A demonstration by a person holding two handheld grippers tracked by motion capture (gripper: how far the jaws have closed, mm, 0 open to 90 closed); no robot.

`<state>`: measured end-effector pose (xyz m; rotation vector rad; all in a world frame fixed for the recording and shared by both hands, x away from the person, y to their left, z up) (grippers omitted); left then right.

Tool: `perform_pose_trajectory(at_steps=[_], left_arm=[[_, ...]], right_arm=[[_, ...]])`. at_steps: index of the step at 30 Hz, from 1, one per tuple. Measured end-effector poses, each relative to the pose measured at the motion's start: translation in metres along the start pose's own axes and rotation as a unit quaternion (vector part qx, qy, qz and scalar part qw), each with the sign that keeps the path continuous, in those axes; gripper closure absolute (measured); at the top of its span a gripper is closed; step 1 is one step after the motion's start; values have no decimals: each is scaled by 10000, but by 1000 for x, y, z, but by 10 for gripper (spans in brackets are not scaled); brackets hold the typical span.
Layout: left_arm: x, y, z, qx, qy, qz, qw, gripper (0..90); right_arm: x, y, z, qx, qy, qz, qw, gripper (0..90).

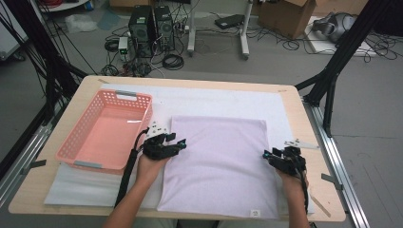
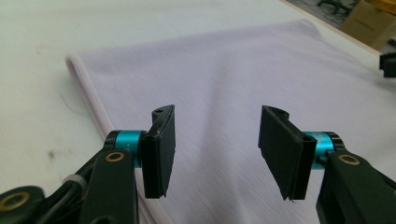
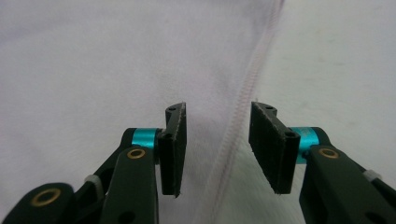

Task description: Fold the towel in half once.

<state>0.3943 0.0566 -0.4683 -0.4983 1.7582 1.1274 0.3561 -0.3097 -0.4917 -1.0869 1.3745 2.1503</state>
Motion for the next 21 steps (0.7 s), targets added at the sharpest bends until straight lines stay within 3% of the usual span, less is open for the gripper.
perform_pose_trajectory(at_steps=[1,2,3,4,7,9,11,13,15,17,21], left_arm=[[-3,-5,4,-95,45,97,9999,463],[-6,-10,7,-216,133,126,9996,458],[-9,-14,11,-309,194,196,9991,464],[-11,-17,14,-415,228,256,9986,470],[-18,-23,18,-559,415,222,9973,473],[-20,-25,19,-596,363,217,9973,468],[-21,-29,25,-700,327,278,9966,461],[-21,-36,34,-794,383,289,9957,456],[-17,-44,42,-866,502,409,9941,460],[-12,-52,50,-950,420,586,9929,480],[-13,-63,56,-1058,300,659,9918,506]], right_arm=[[0,-7,0,-49,17,81,10000,558],[-2,-9,0,-25,148,54,9999,666],[-3,-10,1,-193,159,133,9996,772],[-4,-9,-1,-194,295,217,9991,837],[-5,-4,-10,168,303,265,9990,846],[-6,-5,-11,186,247,258,9992,811],[-7,-5,-13,134,213,276,9993,618],[-12,-3,-19,-16,62,150,9999,554],[-18,0,-25,-59,-15,-63,10000,524],[-21,2,-29,-132,-34,-142,9998,519],[-23,0,-30,-204,67,-100,9997,520]])
Point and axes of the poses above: each handheld gripper's, and its own axes: y roughly backward along the jaws, x roughly out of its underside, z roughly to its left, the point moved 7 cm from there along -y, roughly forward along the jaws, and after that the axes turned 7 degrees about -x, right-handed, at the moved point
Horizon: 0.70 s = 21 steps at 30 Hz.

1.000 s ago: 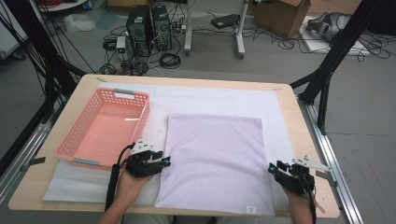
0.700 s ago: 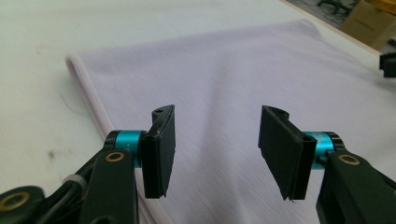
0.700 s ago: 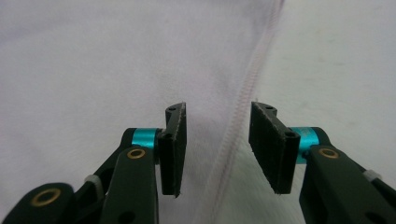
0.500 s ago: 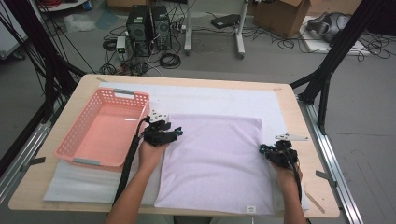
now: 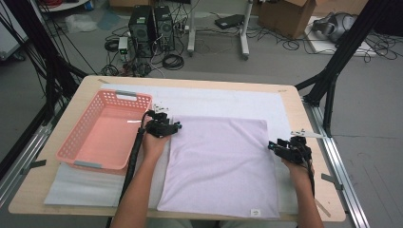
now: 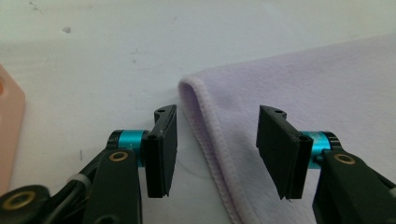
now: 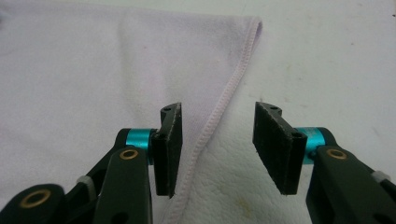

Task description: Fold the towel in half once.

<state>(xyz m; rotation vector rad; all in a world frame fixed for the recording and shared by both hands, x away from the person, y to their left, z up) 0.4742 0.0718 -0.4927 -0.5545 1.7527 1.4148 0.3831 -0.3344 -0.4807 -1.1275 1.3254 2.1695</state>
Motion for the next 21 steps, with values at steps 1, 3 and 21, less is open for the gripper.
perform_pose_trajectory(at_steps=[1,3,21], left_arm=[[-1,-1,0,27,-6,-24,10000,579],[-4,-3,-2,108,-243,19,9996,821],[-19,-22,19,-143,285,-12,9995,470]], right_arm=[[0,-1,0,-8,16,9,10000,525],[0,-2,1,-10,18,32,10000,527],[-39,-41,-21,167,-79,100,9998,471]])
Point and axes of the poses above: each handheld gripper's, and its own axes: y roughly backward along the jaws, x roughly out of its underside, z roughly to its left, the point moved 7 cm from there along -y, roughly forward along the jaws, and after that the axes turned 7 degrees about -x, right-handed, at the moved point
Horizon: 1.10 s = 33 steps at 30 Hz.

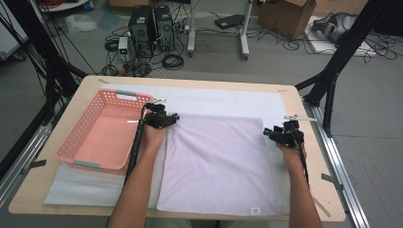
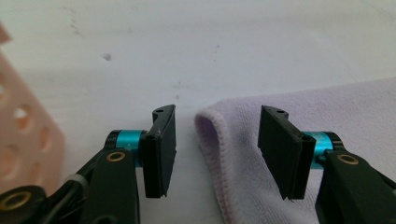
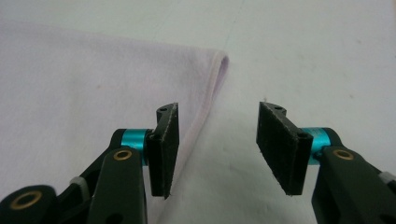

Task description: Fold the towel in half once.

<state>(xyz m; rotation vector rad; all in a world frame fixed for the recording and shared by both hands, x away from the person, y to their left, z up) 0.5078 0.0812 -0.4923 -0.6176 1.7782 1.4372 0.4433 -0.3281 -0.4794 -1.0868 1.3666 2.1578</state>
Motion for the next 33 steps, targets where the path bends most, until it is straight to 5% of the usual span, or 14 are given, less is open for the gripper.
perform_pose_trajectory(at_steps=[4,7,9,11,12,16,19,21,22,24,26,29,33], left_arm=[[-4,-5,2,-50,-59,-21,10000,498],[-4,-5,5,-118,52,4,9999,582],[-4,-6,3,23,10,-7,10000,813],[-4,-5,3,56,24,-9,10000,841],[-4,-5,5,49,107,-8,9999,845],[-12,0,7,35,351,-241,9991,852],[-16,1,3,-6,259,-503,9984,851],[-15,-2,3,-130,239,-472,9985,822],[-13,-3,5,-288,228,-400,9985,730],[-11,-2,7,-356,223,-287,9987,523],[-12,2,7,-299,157,-269,9991,498],[-12,7,2,-182,-74,-284,9994,536],[-7,4,2,-528,-312,-50,9981,612]], right_arm=[[-5,-22,5,-118,-146,-53,9998,467],[-8,-39,5,176,86,27,9998,506],[-12,-42,2,369,216,135,9990,620],[-13,-46,5,224,364,98,9990,854],[-15,-47,5,243,353,102,9990,863],[-23,-41,-4,490,307,7,9983,870],[-28,-36,-7,651,543,-140,9963,869],[-30,-37,-8,692,586,-248,9956,856],[-28,-40,-8,739,578,-184,9954,824],[-24,-42,-13,979,484,-93,9940,596],[-24,-36,-17,917,166,-217,9954,560],[-26,-23,-16,819,225,-341,9958,674],[-21,-27,-5,213,218,-93,9995,673]])
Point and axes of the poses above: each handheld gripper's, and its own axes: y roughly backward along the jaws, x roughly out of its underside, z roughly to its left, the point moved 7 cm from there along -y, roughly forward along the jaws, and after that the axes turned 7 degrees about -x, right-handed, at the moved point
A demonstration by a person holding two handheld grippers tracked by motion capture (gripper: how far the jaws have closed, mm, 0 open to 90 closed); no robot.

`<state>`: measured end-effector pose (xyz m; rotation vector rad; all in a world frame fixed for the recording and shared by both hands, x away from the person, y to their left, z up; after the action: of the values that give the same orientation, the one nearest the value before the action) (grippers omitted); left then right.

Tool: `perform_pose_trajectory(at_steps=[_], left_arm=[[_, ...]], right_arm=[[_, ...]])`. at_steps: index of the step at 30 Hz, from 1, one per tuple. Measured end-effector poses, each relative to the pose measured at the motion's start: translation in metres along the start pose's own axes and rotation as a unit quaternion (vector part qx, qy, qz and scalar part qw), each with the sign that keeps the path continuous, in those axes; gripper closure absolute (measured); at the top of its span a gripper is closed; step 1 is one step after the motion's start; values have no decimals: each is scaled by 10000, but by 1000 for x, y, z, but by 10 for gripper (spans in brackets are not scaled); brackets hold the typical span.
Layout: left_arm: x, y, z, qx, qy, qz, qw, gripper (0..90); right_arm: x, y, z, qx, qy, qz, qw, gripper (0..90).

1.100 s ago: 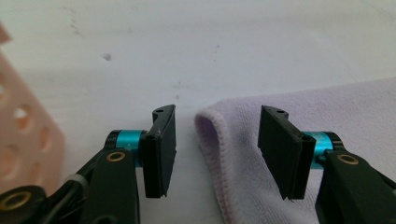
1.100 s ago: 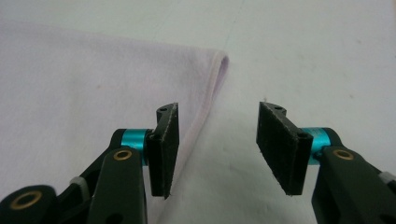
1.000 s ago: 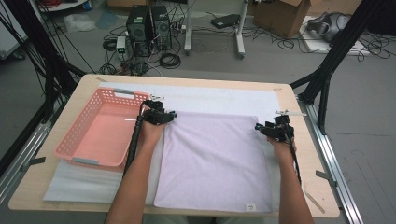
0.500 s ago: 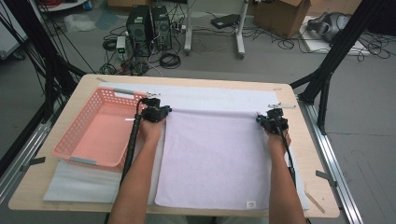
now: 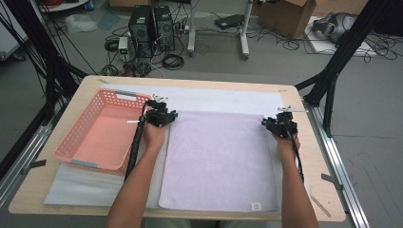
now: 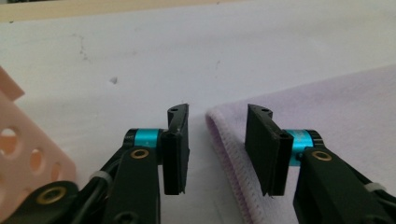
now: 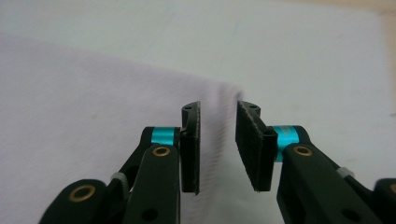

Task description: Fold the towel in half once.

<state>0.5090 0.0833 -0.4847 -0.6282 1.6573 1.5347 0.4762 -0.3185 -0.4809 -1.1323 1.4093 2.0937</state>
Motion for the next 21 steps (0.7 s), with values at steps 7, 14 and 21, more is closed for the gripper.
perform_pose_trajectory(at_steps=[7,14,21], left_arm=[[3,1,5,-80,182,207,9996,535],[-2,36,-14,1197,537,-333,9908,389],[9,90,-49,1906,-50,-910,9774,204]], right_arm=[[10,8,-16,1172,99,452,9920,609],[5,44,4,205,-55,0,9998,462],[43,76,37,-656,203,338,9971,286]])
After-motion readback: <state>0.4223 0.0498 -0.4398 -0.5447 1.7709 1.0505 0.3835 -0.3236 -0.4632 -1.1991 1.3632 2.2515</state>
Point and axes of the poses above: each handheld gripper's, and its own axes: y roughly backward along the jaws, x roughly out of its underside, z roughly to its left, the point moved 7 cm from there along -y, roughly forward along the jaws, and after that the axes turned 7 degrees about -x, right-handed, at the moved point
